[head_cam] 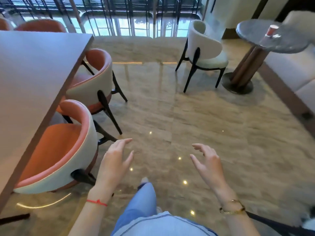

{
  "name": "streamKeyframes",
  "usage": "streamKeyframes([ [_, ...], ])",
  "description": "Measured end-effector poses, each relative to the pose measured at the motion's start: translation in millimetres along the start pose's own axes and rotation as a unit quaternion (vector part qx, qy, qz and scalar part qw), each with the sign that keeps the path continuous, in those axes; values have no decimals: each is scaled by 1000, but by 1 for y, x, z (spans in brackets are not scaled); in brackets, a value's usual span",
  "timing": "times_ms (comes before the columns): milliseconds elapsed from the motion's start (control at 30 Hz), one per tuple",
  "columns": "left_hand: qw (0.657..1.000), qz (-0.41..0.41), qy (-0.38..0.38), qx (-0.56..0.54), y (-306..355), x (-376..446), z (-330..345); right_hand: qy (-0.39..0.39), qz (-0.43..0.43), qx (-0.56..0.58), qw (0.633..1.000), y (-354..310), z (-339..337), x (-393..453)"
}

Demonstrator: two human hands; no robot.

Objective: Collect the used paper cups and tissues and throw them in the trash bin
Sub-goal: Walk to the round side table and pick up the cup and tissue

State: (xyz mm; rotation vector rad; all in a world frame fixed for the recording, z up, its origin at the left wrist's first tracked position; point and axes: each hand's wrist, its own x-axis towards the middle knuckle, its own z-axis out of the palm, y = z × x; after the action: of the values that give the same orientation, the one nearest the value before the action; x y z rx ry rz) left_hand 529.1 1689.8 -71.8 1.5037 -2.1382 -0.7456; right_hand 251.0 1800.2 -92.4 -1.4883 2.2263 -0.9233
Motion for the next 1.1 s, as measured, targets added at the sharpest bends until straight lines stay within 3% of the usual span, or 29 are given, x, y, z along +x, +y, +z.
streamKeyframes([
  [600,973,193,-129,5,160,427,133,148,139,3,979,135,-68,315],
  [800,951,249,-182,12,226,537,194,189,196,4,962,185,-97,400],
  [1100,939,281,-200,7,349,686,319,200,217,9,956,306,-170,552],
])
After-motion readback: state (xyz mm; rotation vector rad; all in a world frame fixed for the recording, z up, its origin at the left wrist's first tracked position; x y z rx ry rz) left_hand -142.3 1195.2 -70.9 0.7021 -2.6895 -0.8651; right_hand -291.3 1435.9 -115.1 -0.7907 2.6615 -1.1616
